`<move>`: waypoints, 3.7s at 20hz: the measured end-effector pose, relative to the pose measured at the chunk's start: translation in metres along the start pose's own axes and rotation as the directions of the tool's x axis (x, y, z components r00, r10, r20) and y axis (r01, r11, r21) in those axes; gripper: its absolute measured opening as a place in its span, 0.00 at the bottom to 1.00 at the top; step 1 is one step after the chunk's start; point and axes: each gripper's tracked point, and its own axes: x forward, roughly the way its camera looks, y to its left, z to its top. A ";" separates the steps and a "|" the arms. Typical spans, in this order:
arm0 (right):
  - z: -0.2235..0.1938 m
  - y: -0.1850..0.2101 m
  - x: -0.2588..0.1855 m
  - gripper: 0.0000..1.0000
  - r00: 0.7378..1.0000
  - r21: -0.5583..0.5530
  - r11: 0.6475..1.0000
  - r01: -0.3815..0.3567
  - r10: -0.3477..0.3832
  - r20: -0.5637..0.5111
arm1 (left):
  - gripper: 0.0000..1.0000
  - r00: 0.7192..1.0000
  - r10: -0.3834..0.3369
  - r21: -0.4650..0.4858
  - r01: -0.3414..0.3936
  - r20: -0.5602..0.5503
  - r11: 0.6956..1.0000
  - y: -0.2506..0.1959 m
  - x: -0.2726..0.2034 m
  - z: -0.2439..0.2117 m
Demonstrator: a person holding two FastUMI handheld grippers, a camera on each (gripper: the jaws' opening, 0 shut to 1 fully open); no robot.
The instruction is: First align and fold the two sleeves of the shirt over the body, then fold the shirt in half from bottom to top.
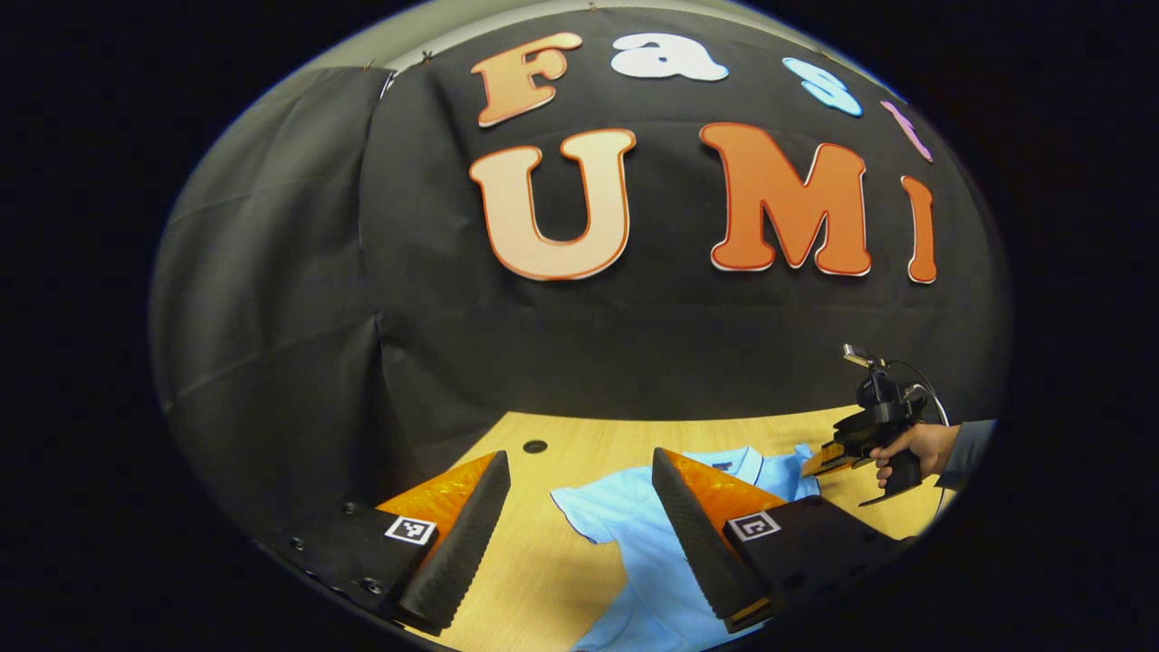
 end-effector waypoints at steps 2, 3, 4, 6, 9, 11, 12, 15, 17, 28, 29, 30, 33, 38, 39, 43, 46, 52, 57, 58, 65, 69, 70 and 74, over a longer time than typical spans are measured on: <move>-0.006 0.013 -0.002 0.11 1.000 0.013 1.000 -0.007 0.007 -0.007 | 1.00 0.997 -0.047 -0.043 0.045 -0.062 0.998 0.010 0.027 -0.019; -0.007 0.019 -0.005 0.13 1.000 0.014 1.000 -0.010 0.010 -0.005 | 1.00 0.993 -0.072 -0.062 0.066 -0.094 0.996 0.016 0.042 -0.027; -0.008 0.023 -0.008 0.16 1.000 0.007 1.000 -0.004 0.004 0.008 | 0.99 0.988 -0.096 -0.079 0.087 -0.123 0.993 0.021 0.055 -0.032; -0.007 0.026 -0.021 0.22 0.999 -0.026 0.999 0.022 -0.021 0.042 | 0.99 0.968 -0.157 -0.118 0.135 -0.196 0.984 0.024 0.082 -0.048; -0.005 0.027 -0.050 0.31 0.991 -0.066 0.995 0.068 -0.060 0.117 | 0.98 0.916 -0.256 -0.201 0.200 -0.310 0.959 0.023 0.123 -0.071; -0.007 0.023 -0.070 0.45 0.982 -0.066 0.993 0.098 -0.086 0.167 | 0.98 0.871 -0.274 -0.211 0.201 -0.409 0.956 0.024 0.145 -0.093; -0.011 0.020 -0.079 0.47 0.977 -0.057 0.992 0.114 -0.101 0.186 | 1.00 0.837 -0.279 -0.204 0.204 -0.471 0.957 0.022 0.153 -0.109; -0.018 0.004 -0.108 0.75 0.955 -0.040 0.983 0.177 -0.162 0.249 | 1.00 0.776 -0.299 -0.217 0.212 -0.555 0.953 0.010 0.177 -0.145; -0.024 -0.005 -0.128 0.82 0.936 -0.036 0.975 0.221 -0.201 0.290 | 1.00 0.741 -0.302 -0.217 0.213 -0.599 0.953 0.008 0.189 -0.157; -0.065 -0.038 -0.227 0.91 0.854 -0.028 0.939 0.342 -0.298 0.425 | 1.00 0.599 -0.207 -0.209 0.067 -0.774 0.976 -0.001 0.237 -0.221; -0.070 -0.040 -0.231 0.91 0.854 -0.026 0.939 0.344 -0.301 0.425 | 0.99 0.589 -0.193 -0.198 0.058 -0.785 0.979 -0.001 0.240 -0.225; -0.076 -0.042 -0.236 0.91 0.852 -0.023 0.939 0.344 -0.302 0.427 | 0.99 0.580 -0.178 -0.183 0.049 -0.795 0.982 -0.001 0.240 -0.229; -0.094 -0.052 -0.250 0.92 0.849 -0.013 0.933 0.360 -0.321 0.420 | 0.98 0.565 -0.137 -0.142 0.035 -0.814 0.989 -0.004 0.246 -0.238; -0.122 -0.072 -0.272 0.93 0.837 0.021 0.921 0.390 -0.364 0.408 | 0.96 0.546 -0.053 -0.041 0.034 -0.836 0.999 -0.008 0.252 -0.242; -0.126 -0.075 -0.276 0.93 0.834 0.031 0.918 0.394 -0.372 0.406 | 0.97 0.556 -0.056 -0.039 0.042 -0.829 0.998 -0.012 0.255 -0.242; -0.141 -0.082 -0.288 0.93 0.823 0.084 0.915 0.394 -0.392 0.411 | 0.50 0.570 -0.070 -0.048 0.054 -0.819 0.997 -0.029 0.258 -0.242; -0.153 -0.088 -0.299 0.93 0.816 0.103 0.907 0.408 -0.413 0.404 | 0.16 0.578 -0.046 -0.005 0.074 -0.815 0.997 -0.031 0.259 -0.236; -0.167 -0.093 -0.311 0.93 0.809 0.116 0.900 0.421 -0.430 0.400 | 0.10 0.603 -0.152 -0.072 0.154 -0.783 0.985 -0.067 0.255 -0.221; -0.176 -0.095 -0.314 0.93 0.811 0.113 0.897 0.428 -0.436 0.390 | 0.10 0.659 -0.243 -0.055 0.292 -0.712 0.955 -0.106 0.251 -0.183; -0.179 -0.095 -0.313 0.93 0.812 0.115 0.897 0.427 -0.436 0.387 | 0.10 0.666 -0.262 -0.049 0.321 -0.698 0.946 -0.116 0.250 -0.176; -0.193 -0.105 -0.317 0.93 0.807 0.122 0.883 0.454 -0.465 0.363 | 0.10 0.660 -0.370 -0.010 0.482 -0.654 0.876 -0.185 0.234 -0.152; -0.200 -0.113 -0.319 0.93 0.802 0.138 0.873 0.468 -0.485 0.349 | 0.10 0.640 -0.421 0.015 0.560 -0.643 0.828 -0.222 0.226 -0.148; -0.201 -0.114 -0.320 0.93 0.800 0.143 0.871 0.470 -0.489 0.348 | 0.10 0.632 -0.437 0.011 0.576 -0.640 0.817 -0.231 0.224 -0.148; -0.208 -0.118 -0.313 0.93 0.803 0.173 0.870 0.462 -0.493 0.335 | 0.10 0.587 -0.481 -0.020 0.620 -0.651 0.785 -0.259 0.211 -0.153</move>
